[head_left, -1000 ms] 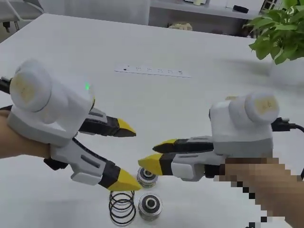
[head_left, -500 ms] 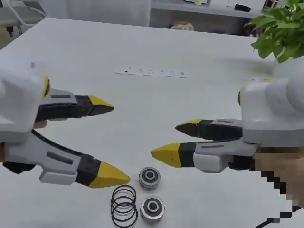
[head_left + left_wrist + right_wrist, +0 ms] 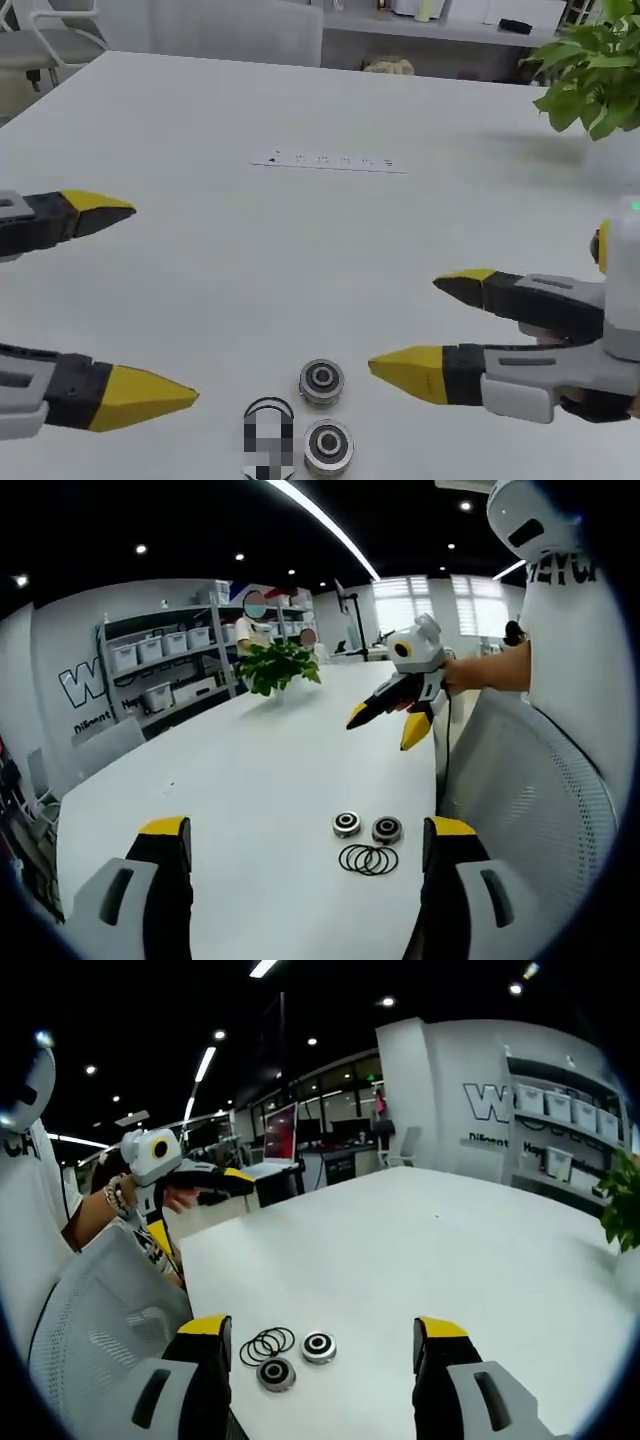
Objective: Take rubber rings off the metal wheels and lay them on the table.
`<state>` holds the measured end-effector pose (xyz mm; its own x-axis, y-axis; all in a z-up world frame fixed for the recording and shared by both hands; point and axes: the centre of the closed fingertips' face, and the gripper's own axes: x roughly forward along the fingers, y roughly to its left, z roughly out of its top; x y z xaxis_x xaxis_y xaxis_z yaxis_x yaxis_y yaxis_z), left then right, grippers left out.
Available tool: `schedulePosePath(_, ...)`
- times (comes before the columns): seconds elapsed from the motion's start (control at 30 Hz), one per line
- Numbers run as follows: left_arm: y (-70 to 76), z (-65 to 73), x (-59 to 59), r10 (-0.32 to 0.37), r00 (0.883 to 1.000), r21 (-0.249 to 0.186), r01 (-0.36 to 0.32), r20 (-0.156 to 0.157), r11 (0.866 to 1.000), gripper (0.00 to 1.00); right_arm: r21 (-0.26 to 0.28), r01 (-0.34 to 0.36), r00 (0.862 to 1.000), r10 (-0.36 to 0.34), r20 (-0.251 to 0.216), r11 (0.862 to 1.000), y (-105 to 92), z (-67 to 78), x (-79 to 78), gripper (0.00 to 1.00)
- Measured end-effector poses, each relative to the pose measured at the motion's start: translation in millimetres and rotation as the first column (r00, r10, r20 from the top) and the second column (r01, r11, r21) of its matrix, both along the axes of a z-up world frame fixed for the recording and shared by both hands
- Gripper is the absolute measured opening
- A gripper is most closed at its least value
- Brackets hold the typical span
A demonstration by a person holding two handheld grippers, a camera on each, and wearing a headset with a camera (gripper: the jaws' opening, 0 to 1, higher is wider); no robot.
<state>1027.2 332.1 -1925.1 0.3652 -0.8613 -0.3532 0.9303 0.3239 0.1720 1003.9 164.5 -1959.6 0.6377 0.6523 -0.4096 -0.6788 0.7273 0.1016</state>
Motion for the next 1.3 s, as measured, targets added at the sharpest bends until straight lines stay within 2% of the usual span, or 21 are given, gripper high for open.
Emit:
schedulePosePath(0.07,9.0,-4.0,-3.6,0.023,1.0,0.007,-0.023,-0.006,1.0,0.97,-0.001,0.008,1.0,-0.008,0.002,1.0,-4.3,-1.2,-3.9,0.75)
schedulePosePath(0.2,30.6,-17.4,-8.6,0.078,0.997,0.049,-0.077,-0.014,0.996,0.99,-0.001,0.035,0.999,-0.035,0.009,0.999,-13.0,-4.8,-10.0,0.76)
schedulePosePath(0.27,41.2,-25.4,-8.9,0.118,0.992,0.057,-0.116,-0.041,0.992,0.99,0.011,0.05,0.999,-0.05,-0.004,0.999,-16.5,-8.5,-12.4,0.78)
schedulePosePath(0.37,48.5,-32.7,-11.6,0.135,0.989,0.059,-0.131,-0.057,0.99,0.99,0.008,0.07,0.997,-0.07,-0.033,0.998,-20.9,-20.0,-15.8,0.78)
schedulePosePath(0.43,54.1,-39.4,-14.9,0.151,0.985,0.059,-0.147,-0.086,0.987,0.99,-0.006,0.069,0.996,-0.069,-0.048,0.998,-21.9,-27.4,-19.8,0.79)
schedulePosePath(0.47,58.4,-44.0,-15.8,0.171,0.979,0.057,-0.165,-0.112,0.985,0.99,-0.01,0.069,0.996,-0.069,-0.056,0.998,-22.2,-30.0,-21.3,0.79)
schedulePosePath(0.53,63.0,-49.9,-17.0,0.186,0.974,0.06,-0.18,-0.126,0.982,0.99,-0.013,0.067,0.995,-0.068,-0.072,0.998,-22.0,-35.5,-24.8,0.79)
schedulePosePath(0.67,68.0,-61.1,-20.3,0.212,0.964,0.063,-0.205,-0.162,0.977,0.99,-0.019,0.073,0.993,-0.074,-0.097,0.997,-22.4,-44.1,-29.8,0.79)
schedulePosePath(0.9,68.2,-77.7,-21.8,0.248,0.947,0.069,-0.239,-0.204,0.969,0.97,-0.017,0.091,0.988,-0.092,-0.127,0.996,-24.3,-53.9,-35.5,0.79)
schedulePosePath(1.17,63.4,-84.4,-27.3,0.242,0.941,0.076,-0.23,-0.236,0.97,0.96,-0.054,0.083,0.983,-0.091,-0.162,0.995,-26.1,-66.8,-42.9,0.77)
schedulePosePath(1.2,64.0,-87.5,-28.6,0.249,0.936,0.094,-0.233,-0.248,0.968,0.96,-0.067,0.078,0.982,-0.088,-0.166,0.995,-25.5,-69.0,-43.7,0.77)
schedulePosePath(1.3,65.7,-93.8,-31.7,0.244,0.942,0.153,-0.212,-0.23,0.965,0.94,-0.113,0.051,0.983,-0.07,-0.17,0.992,-23.7,-73.4,-47.0,0.76)
